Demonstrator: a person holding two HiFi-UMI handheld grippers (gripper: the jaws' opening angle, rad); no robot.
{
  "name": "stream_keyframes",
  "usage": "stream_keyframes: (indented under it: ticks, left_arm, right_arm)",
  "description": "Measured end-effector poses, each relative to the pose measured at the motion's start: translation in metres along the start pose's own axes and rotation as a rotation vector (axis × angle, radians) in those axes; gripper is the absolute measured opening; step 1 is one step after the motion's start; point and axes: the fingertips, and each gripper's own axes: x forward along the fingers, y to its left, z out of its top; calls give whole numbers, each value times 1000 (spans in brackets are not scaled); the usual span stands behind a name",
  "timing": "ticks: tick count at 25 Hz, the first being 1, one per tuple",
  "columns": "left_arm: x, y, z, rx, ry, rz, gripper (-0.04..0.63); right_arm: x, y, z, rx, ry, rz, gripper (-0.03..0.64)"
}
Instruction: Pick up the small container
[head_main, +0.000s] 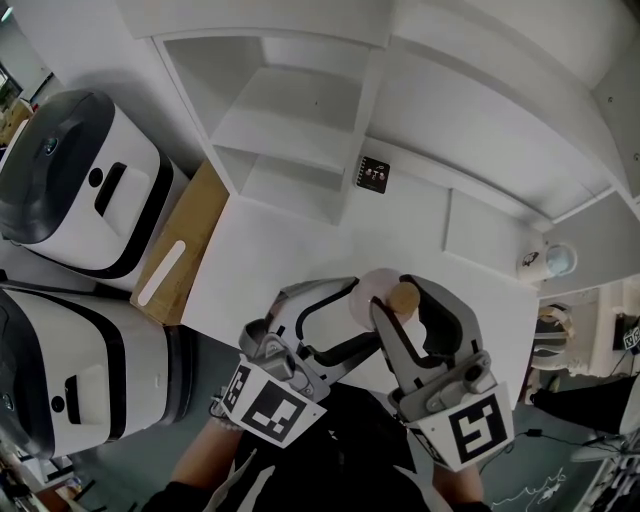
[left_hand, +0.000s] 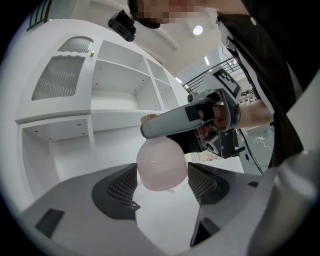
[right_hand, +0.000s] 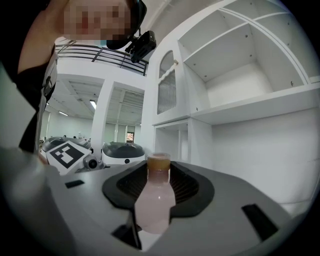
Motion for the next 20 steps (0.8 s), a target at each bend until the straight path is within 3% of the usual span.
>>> stream_keyframes:
  ticks: [7, 20]
  left_arm:
    - [-6, 1, 8, 10, -3, 1, 314]
    - [-11, -11, 16, -15, -11, -20, 314]
  right_arm:
    - [-3, 5, 12, -27, -40, -3, 144]
    - [-12, 12, 14, -9, -19, -18, 144]
